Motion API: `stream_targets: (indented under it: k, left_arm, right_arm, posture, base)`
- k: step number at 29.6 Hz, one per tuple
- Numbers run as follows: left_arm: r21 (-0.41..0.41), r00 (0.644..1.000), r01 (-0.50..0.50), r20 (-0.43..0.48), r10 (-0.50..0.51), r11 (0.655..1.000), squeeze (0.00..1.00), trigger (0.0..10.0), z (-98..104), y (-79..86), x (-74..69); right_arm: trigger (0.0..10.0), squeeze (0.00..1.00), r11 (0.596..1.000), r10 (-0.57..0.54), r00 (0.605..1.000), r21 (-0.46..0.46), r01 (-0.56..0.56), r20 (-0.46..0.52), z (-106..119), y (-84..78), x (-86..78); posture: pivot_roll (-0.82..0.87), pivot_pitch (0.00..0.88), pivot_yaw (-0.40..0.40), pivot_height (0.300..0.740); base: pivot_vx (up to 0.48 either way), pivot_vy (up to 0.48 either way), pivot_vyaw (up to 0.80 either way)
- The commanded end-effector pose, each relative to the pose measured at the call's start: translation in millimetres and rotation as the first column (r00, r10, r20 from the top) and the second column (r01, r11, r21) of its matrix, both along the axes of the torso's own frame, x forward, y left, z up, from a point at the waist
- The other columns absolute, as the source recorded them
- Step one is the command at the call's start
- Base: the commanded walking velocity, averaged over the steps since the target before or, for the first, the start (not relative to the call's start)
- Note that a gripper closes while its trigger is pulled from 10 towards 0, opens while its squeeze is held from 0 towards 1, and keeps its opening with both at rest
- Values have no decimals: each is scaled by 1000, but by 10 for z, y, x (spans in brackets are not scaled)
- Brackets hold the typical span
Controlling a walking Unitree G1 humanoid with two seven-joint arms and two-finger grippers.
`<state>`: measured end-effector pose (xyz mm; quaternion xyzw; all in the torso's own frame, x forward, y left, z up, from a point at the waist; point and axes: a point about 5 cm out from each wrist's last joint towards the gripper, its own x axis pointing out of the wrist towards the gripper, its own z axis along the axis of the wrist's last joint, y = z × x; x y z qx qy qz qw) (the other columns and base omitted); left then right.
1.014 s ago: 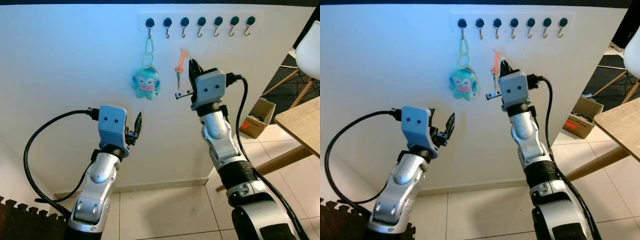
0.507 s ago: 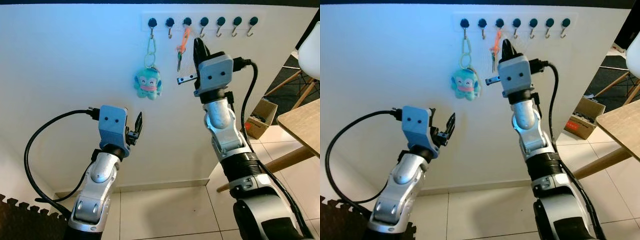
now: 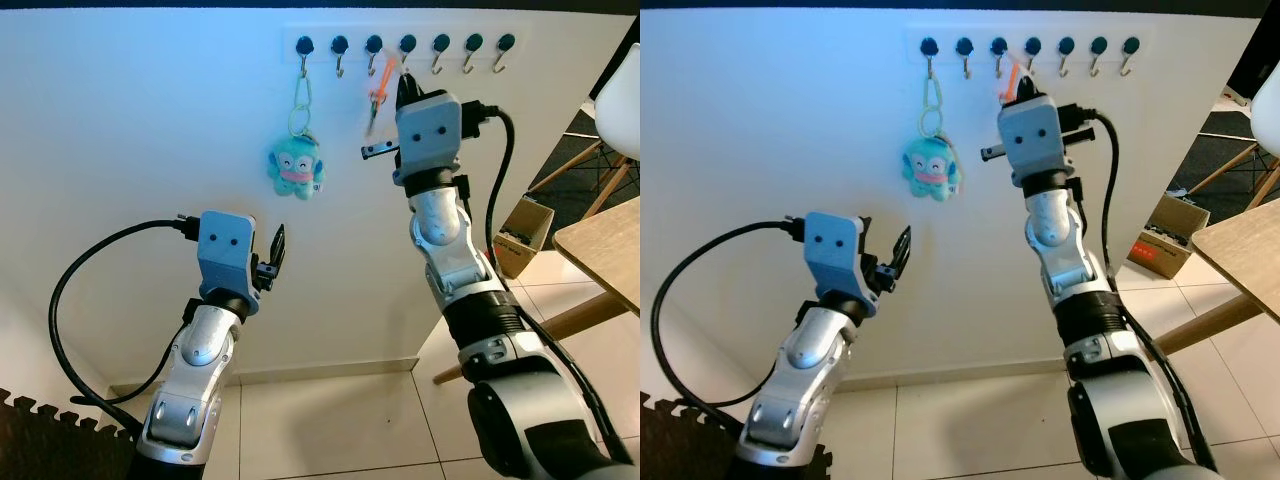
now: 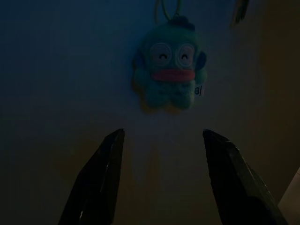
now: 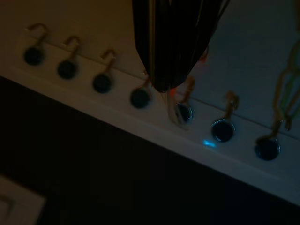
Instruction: Hang keys on a hook
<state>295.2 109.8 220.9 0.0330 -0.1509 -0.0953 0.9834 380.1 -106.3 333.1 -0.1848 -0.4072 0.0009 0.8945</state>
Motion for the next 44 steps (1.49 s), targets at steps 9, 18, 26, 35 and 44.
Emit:
stream_targets:
  k: [9,18,26,35,44]
  left_arm:
    - [-13,1000,-5,-24,5,1000,0,10000,-61,-30,-30]
    - [-18,1000,6,-29,-6,1000,0,10000,-70,-64,-28]
    - [-18,1000,12,-29,-13,1000,0,10000,-68,-73,-16]
    - [-17,999,6,-35,-6,1000,0,10000,-93,-67,-16]
    - [-15,999,11,-37,-11,1000,0,10000,-100,-79,-9]
  right_arm:
    - [10000,0,991,71,990,-104,-84,-123,-213,259,62]
    - [10000,0,981,119,980,-131,-141,-162,-419,323,-3]
    - [10000,0,985,104,980,-122,-125,-170,-479,268,-22]
    - [10000,133,994,86,987,-57,-95,-138,-533,155,-71]
    - [10000,0,990,112,994,82,-111,-4,-367,-31,-219]
  posture:
    - [155,224,-25,740]
    - [140,227,-18,740]
    - [132,225,-14,740]
    - [136,226,-19,740]
    - [129,223,-16,740]
  base:
    - [0,0,0]
    - [0,0,0]
    - [0,0,0]
    - [0,0,0]
    - [0,0,0]
